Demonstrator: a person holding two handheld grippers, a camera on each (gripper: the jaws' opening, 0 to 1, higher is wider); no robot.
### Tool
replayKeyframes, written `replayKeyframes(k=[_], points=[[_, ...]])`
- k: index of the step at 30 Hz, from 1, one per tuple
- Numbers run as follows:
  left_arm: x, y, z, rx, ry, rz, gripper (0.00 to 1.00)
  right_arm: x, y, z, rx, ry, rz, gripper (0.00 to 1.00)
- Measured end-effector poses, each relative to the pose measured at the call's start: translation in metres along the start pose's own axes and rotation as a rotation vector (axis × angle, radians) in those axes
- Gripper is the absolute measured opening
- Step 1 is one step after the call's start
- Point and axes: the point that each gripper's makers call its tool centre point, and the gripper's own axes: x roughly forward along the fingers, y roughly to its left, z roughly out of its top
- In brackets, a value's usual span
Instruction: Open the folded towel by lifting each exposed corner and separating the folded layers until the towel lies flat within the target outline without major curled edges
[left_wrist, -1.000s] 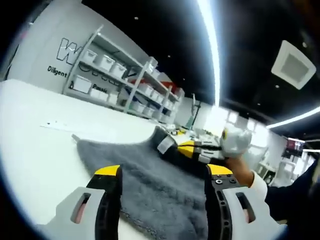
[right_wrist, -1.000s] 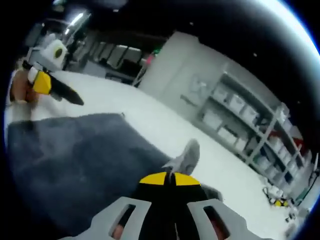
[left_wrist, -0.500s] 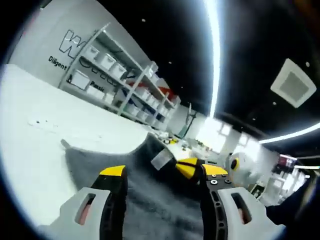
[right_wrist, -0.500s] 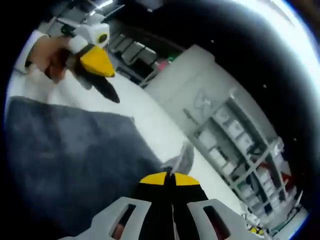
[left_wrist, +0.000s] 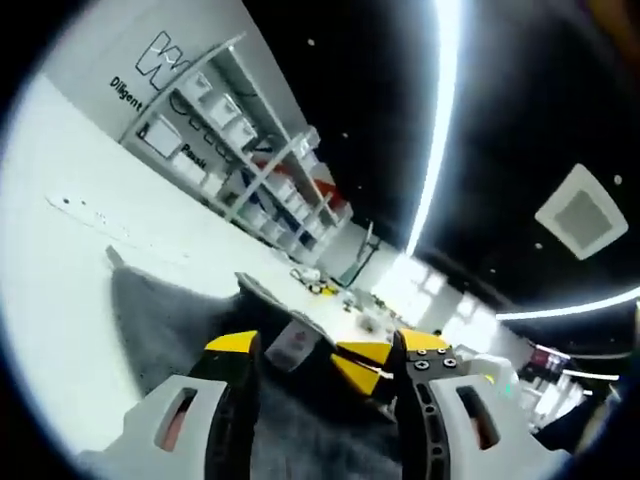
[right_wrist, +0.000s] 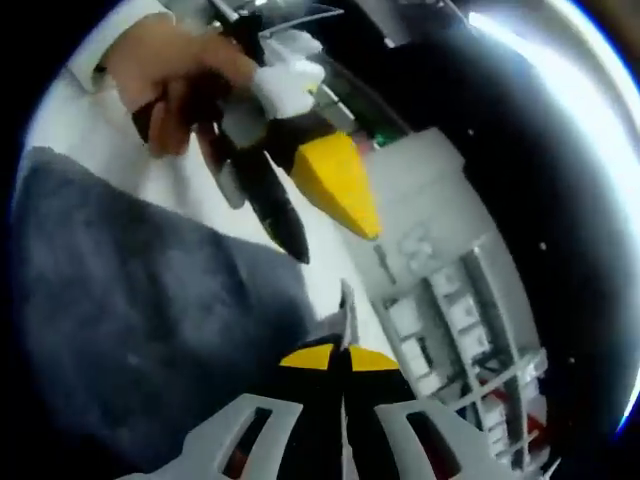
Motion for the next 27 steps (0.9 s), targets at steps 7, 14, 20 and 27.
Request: replayKeyframes(k=[7, 14, 20, 27], points=[[-0.002, 0.008, -0.005, -0.04, 0.017, 0.026, 0.49, 0.0, 0.005, 0.005, -0.046, -0.001, -0.004, 0.0], [0.0, 0.012, -0.007, -0.067, 0.03, 0.043, 0.5, 0.0, 0.008, 0.013, -0.105, -0.018, -0.007, 0.0], [-0.004, 0.017, -0.01, -0.155, 0.039, 0.044, 0.49, -0.001, 0.016, 0.027, -0.158, -0.046, 0.001, 0.0], [-0.005, 0.022, -0.017, -0.193, 0.052, 0.047, 0.48, 0.004, 0.023, 0.033, -0.239, -0.068, 0.013, 0.0]])
